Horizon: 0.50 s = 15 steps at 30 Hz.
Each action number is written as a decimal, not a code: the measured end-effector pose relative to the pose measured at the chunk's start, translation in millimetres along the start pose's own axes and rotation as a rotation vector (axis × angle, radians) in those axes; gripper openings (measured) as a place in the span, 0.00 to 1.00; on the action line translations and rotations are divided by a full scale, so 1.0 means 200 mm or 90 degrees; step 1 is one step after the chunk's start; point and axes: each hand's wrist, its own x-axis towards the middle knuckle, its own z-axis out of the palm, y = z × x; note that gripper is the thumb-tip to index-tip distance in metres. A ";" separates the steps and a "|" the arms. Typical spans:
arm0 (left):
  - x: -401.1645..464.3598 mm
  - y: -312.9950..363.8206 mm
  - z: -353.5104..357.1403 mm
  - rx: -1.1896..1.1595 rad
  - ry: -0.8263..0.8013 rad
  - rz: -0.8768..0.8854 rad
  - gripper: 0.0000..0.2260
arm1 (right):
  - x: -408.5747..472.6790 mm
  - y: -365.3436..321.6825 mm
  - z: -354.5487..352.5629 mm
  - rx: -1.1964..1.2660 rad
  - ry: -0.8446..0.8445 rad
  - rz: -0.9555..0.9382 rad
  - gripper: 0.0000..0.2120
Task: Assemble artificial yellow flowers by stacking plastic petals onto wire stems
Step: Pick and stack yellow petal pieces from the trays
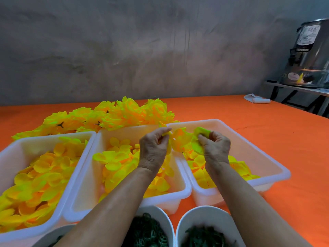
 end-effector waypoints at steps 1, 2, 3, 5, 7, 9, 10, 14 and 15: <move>0.00 0.00 0.00 0.003 0.011 0.002 0.10 | 0.01 0.01 0.00 -0.010 0.015 -0.012 0.11; 0.00 0.00 0.00 0.006 0.020 0.005 0.10 | 0.01 0.01 0.00 -0.020 0.024 -0.023 0.09; 0.00 0.00 0.00 0.008 0.026 0.008 0.10 | 0.02 0.01 0.00 -0.029 0.035 -0.033 0.06; 0.00 0.00 0.01 0.010 0.026 0.010 0.11 | 0.03 0.02 -0.01 -0.058 0.066 -0.038 0.05; 0.00 0.00 0.01 0.018 0.022 0.008 0.10 | 0.03 0.01 -0.02 -0.100 0.114 -0.045 0.06; 0.00 -0.01 0.00 0.034 0.045 -0.008 0.10 | 0.04 -0.01 -0.04 -0.171 0.186 -0.046 0.06; 0.01 -0.02 -0.01 0.042 0.066 -0.023 0.10 | 0.04 -0.01 -0.05 -0.194 0.221 -0.033 0.07; 0.02 -0.03 -0.03 0.028 0.104 -0.053 0.10 | 0.03 -0.03 -0.06 -0.259 0.188 -0.004 0.11; 0.02 -0.02 -0.03 0.013 0.095 -0.052 0.10 | 0.03 -0.03 -0.05 -0.280 0.163 -0.009 0.11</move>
